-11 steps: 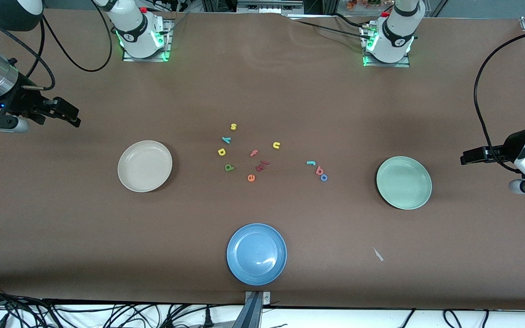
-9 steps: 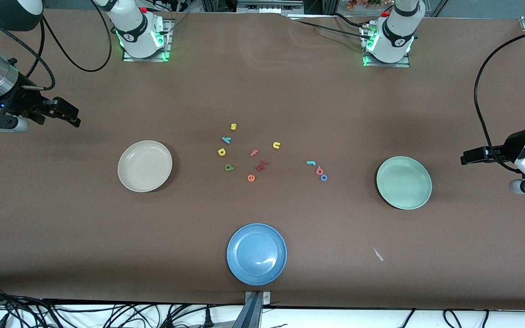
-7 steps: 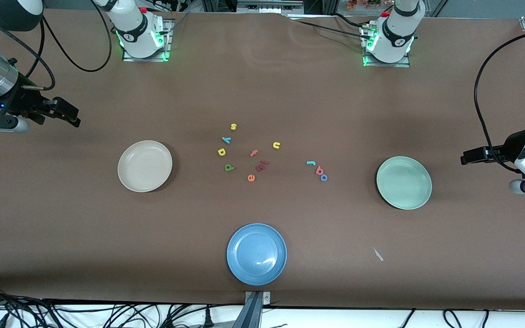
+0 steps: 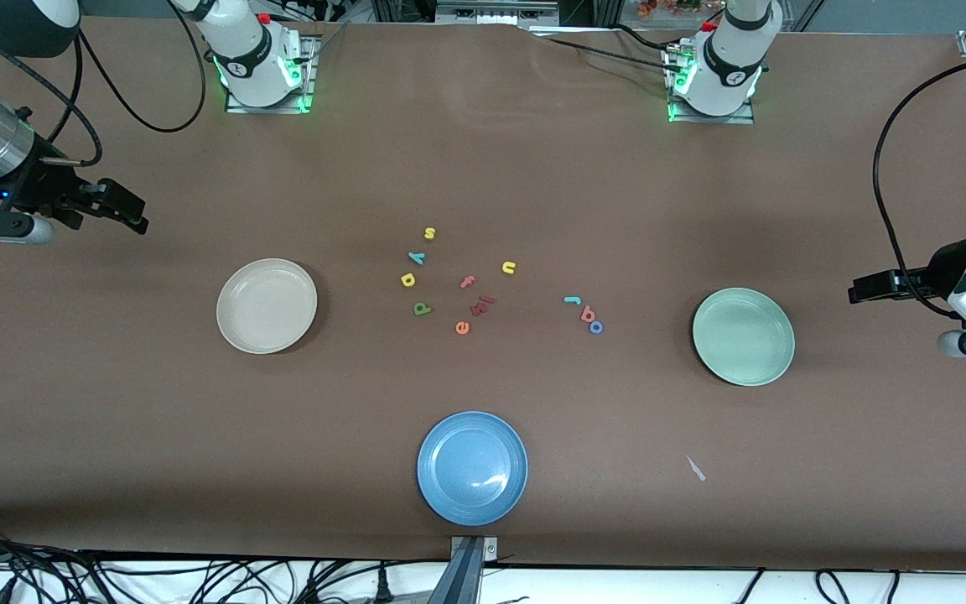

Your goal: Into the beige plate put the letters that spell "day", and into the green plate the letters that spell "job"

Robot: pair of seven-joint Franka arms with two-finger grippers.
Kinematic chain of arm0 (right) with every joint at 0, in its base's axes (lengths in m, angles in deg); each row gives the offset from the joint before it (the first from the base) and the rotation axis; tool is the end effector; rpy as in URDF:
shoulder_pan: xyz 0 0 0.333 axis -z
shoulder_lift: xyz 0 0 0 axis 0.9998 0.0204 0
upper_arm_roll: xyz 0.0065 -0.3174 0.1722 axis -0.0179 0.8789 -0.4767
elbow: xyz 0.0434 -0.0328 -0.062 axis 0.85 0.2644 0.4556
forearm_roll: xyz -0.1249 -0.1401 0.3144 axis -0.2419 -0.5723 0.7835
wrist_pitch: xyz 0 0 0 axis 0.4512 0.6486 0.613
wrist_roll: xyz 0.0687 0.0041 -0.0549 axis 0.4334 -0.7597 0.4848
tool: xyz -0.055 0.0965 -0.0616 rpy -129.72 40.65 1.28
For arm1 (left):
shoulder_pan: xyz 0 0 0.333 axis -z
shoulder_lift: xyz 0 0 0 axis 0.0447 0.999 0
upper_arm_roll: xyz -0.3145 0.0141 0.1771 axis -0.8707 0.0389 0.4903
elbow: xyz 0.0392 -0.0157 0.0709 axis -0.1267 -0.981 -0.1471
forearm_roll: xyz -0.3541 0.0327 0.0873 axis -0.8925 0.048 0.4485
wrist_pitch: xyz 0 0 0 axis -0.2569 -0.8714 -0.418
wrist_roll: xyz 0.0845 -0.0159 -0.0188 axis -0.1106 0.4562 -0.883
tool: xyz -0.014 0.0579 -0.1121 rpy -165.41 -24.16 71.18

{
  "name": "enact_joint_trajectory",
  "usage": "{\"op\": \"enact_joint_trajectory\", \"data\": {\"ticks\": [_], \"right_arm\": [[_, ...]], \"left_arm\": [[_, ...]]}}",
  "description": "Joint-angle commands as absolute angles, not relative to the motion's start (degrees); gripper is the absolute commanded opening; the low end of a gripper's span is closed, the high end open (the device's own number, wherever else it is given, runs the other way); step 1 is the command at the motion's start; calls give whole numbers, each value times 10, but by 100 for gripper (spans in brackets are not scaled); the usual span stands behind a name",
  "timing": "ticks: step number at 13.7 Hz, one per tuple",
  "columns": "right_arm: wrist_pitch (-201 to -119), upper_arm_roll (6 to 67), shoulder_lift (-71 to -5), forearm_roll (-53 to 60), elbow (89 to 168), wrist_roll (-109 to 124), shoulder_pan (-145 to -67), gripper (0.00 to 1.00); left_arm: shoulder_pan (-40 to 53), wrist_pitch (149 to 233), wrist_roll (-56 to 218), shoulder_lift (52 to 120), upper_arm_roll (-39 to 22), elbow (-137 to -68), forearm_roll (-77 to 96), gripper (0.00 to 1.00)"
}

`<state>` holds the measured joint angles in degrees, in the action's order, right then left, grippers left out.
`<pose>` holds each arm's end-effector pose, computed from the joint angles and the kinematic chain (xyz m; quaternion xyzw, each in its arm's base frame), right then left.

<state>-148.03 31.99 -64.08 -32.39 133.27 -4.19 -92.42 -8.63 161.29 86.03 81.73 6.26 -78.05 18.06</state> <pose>0.5237 0.0276 0.5836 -0.9991 0.0370 -0.0150 0.0107 0.6364 0.0354 0.5437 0.9960 0.0389 -0.0790 0.0146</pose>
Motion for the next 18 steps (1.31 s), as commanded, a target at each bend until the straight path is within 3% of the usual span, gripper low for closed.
{"op": "enact_joint_trajectory", "data": {"ticks": [1,18], "right_arm": [[-1474,317,-637,-332,1322,-39,-923,100],[-1474,317,-637,-332,1322,-38,-923,100]], "left_arm": [[-86,1598,856,825,63,-761,192,100],[-92,1594,879,824,62,-766,194,100]]}}
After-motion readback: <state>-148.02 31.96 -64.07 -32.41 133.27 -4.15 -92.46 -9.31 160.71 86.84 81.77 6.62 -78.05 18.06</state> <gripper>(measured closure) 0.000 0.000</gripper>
